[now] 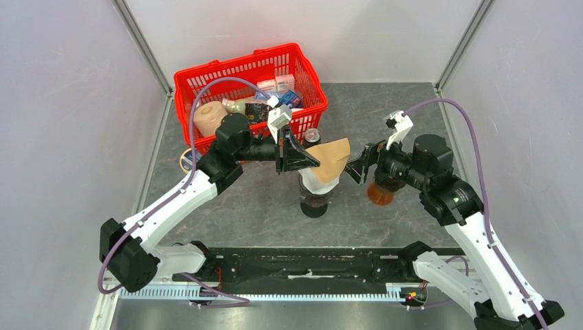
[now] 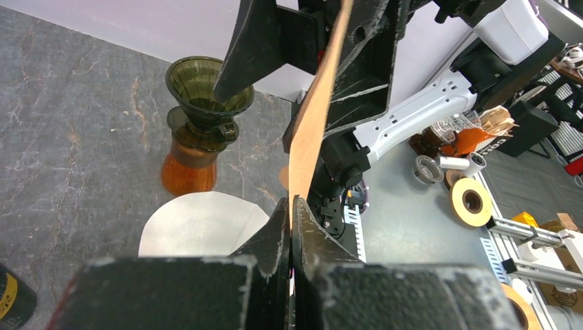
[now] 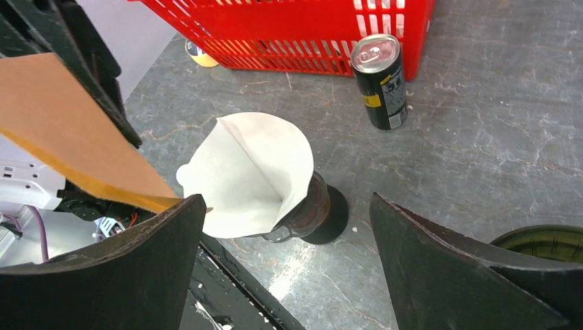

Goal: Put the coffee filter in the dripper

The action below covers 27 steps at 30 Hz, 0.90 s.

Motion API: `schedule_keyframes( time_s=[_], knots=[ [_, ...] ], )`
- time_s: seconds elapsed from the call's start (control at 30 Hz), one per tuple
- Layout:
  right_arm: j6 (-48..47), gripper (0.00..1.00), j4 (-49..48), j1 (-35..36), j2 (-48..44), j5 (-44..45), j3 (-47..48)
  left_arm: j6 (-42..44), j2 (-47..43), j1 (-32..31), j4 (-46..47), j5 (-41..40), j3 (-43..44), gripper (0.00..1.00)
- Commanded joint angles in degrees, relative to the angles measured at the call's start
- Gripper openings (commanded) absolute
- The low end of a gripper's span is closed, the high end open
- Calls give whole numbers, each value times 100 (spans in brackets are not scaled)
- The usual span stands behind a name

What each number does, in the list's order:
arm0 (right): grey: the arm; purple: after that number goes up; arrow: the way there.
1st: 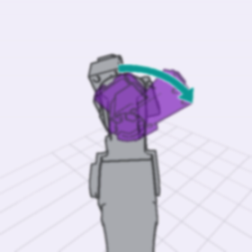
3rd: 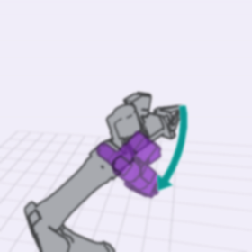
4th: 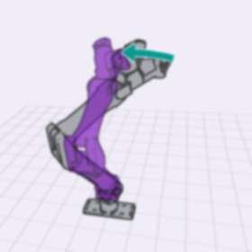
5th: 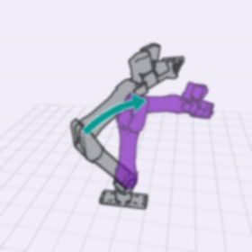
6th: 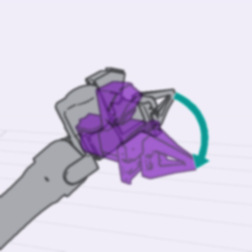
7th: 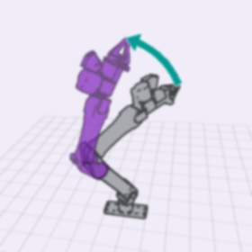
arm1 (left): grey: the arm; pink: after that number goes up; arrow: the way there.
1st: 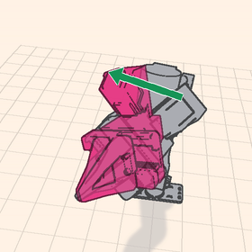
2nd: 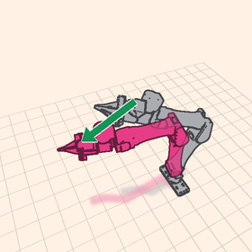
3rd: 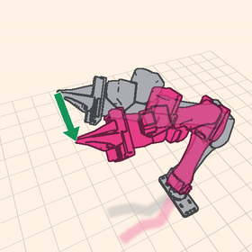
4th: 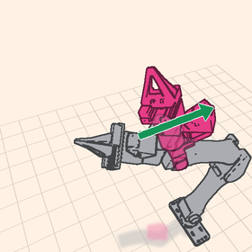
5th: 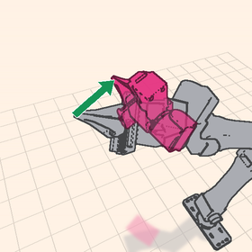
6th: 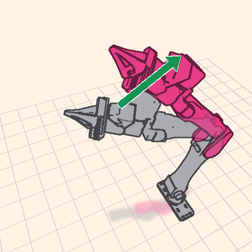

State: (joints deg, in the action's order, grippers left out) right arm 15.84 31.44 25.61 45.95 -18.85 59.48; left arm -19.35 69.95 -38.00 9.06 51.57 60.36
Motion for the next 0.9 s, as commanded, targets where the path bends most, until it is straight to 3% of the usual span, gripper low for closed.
schedule_keyframes(
  time_s=[0.0, 0.37, 0.87],
  knots=[
    [-82, 97, -211, -10, -104, -209, 91, 272, -142, -15, 39, 51, -33, 2],
    [-151, 97, 120, -3, -100, -148, 311, 222, -209, -15, -80, -417, -35, 2],
    [-161, 97, 191, -6, 97, -109, 533, 267, -198, -15, -71, -277, -50, 2]
  ],
)
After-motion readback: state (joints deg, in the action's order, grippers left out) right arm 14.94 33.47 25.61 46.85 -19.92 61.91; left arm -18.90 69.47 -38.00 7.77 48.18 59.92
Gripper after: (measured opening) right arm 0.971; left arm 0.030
